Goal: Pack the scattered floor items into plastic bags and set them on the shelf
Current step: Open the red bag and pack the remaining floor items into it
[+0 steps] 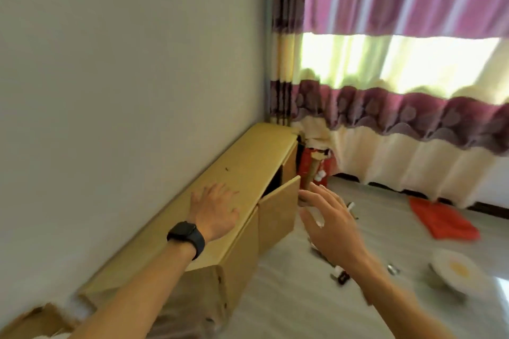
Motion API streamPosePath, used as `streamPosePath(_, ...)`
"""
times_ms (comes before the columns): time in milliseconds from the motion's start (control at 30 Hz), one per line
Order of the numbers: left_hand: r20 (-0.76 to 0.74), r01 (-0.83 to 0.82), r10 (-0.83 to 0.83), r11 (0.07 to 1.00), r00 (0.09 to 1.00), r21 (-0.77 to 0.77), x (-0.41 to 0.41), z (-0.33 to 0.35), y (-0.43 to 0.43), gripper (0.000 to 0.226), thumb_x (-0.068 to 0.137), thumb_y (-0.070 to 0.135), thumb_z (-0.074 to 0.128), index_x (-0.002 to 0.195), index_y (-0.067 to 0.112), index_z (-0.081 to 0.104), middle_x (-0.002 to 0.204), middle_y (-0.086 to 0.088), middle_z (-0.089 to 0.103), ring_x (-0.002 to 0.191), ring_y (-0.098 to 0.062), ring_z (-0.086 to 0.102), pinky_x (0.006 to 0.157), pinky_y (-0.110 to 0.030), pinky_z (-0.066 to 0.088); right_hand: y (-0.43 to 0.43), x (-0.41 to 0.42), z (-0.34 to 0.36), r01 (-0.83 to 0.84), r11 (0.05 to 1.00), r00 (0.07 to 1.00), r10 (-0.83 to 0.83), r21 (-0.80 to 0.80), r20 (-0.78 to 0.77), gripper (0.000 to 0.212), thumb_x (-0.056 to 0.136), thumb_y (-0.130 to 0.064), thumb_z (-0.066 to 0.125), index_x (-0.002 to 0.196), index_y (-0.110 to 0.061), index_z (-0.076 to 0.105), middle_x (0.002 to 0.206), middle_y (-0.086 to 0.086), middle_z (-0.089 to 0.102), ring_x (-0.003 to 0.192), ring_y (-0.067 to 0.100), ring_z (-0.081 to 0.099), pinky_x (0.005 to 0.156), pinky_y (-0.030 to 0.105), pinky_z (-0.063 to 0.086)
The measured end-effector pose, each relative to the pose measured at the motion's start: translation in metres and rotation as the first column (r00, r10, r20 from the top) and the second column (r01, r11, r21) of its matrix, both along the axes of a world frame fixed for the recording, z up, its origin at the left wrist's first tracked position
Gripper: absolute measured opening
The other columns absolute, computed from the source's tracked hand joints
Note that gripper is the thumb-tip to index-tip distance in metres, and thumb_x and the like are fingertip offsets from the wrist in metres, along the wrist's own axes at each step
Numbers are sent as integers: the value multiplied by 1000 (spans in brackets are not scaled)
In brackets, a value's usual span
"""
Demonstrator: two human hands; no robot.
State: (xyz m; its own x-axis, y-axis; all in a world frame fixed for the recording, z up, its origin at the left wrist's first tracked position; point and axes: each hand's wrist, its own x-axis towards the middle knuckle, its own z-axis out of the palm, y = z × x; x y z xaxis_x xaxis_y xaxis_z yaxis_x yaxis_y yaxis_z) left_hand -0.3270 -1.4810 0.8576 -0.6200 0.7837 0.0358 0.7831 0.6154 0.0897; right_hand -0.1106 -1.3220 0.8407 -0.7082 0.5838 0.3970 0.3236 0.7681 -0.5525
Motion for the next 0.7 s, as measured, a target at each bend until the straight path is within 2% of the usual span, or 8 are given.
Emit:
streamPosePath(100, -9, 153, -153, 988, 988, 35, 41, 7, 94, 50, 94, 52, 41, 143, 41, 37, 158, 5, 27, 145, -20, 24, 116, -52, 15, 62, 70, 2, 180, 983, 983, -180, -26, 23, 41, 96, -43, 53, 137, -38, 51, 153, -12, 37, 146, 7, 21, 119, 41, 27)
streamPosePath(200, -43, 291, -289, 955, 956, 60, 76, 13, 178, 52, 94, 52, 43, 144, 43, 34, 159, 4, 24, 145, -20, 22, 117, -51, 13, 111, 128, 7, 319, 947, 946, -316, -30, 66, 43, 98, -44, 49, 140, -39, 48, 156, -14, 30, 147, 4, 13, 118, 28, 16)
streamPosePath(333, -48, 422, -419, 902, 907, 94, 112, 19, 277, 57, 94, 52, 45, 148, 45, 25, 161, 5, 18, 149, -18, 13, 119, -51, 9, 170, 184, 12, 489, 872, 870, -486, -23, 83, 44, 97, -46, 48, 141, -41, 45, 156, -15, 30, 147, 3, 14, 116, 33, 20)
streamPosePath(467, -48, 503, -501, 853, 864, 141, 126, 18, 360, 57, 94, 50, 45, 147, 46, 24, 160, 5, 19, 149, -17, 11, 119, -50, 8, 232, 212, 11, 592, 806, 799, -590, 22, 119, 44, 96, -47, 49, 139, -40, 47, 153, -15, 36, 145, 7, 21, 116, 36, 25)
streamPosePath(600, -45, 528, -528, 834, 848, 159, 122, 17, 443, 58, 93, 50, 45, 148, 45, 23, 161, 4, 18, 149, -18, 10, 119, -51, 4, 310, 215, 21, 618, 784, 771, -620, 63, 148, 43, 97, -47, 48, 140, -42, 47, 153, -17, 36, 145, 5, 21, 115, 29, 21)
streamPosePath(700, -95, 551, -542, 823, 835, 141, 109, 26, 509, 60, 94, 51, 44, 149, 44, 22, 161, 4, 15, 150, -18, 6, 119, -53, 1, 373, 206, 39, 621, 778, 761, -627, 91, 167, 44, 97, -49, 44, 141, -42, 45, 154, -15, 35, 146, 6, 18, 117, 36, 27)
